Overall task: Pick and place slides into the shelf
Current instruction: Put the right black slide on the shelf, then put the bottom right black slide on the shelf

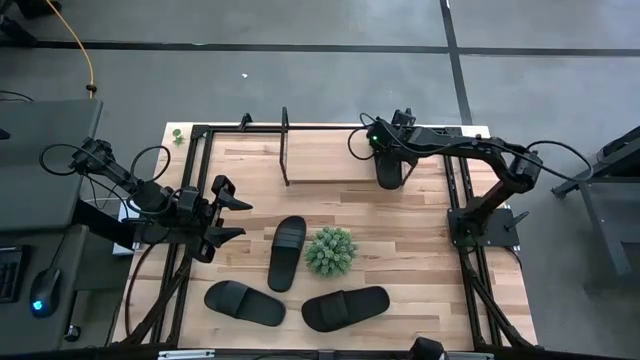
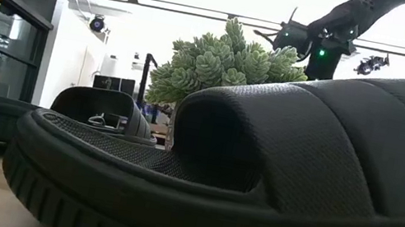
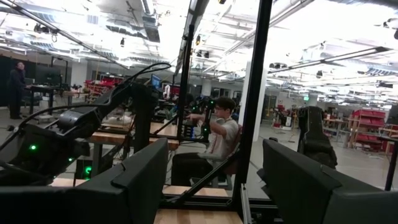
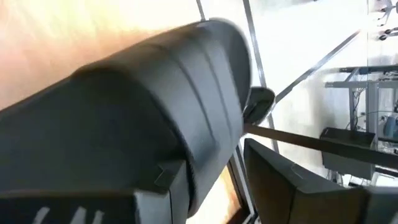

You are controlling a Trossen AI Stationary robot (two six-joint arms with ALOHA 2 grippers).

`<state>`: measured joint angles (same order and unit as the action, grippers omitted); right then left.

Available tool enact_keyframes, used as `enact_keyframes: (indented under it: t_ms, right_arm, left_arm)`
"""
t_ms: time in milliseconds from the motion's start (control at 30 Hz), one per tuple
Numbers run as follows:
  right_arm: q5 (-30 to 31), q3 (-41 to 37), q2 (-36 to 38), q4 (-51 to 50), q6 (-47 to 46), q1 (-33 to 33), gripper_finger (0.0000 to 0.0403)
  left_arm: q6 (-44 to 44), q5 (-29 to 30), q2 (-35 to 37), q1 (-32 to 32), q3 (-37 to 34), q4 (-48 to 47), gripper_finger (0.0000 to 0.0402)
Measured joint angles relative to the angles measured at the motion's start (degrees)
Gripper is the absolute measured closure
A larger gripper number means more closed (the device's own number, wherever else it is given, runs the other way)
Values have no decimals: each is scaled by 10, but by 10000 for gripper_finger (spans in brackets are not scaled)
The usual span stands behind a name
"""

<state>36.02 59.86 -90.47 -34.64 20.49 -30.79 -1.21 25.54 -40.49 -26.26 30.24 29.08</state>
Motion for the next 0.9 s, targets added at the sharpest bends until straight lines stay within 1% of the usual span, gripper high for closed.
enact_keyframes:
  t_ms: [267,667,900]
  right_arm:
    - [10,1,0,-15,5,13,272]
    - [16,1,0,-23,-12,41,272]
    - [67,1,0,-39,-28,63,272]
  left_arm:
    - [0,0,0,0,0,2,156]
    - [0,0,0,0,0,3,156]
    - [0,0,0,0,0,3,156]
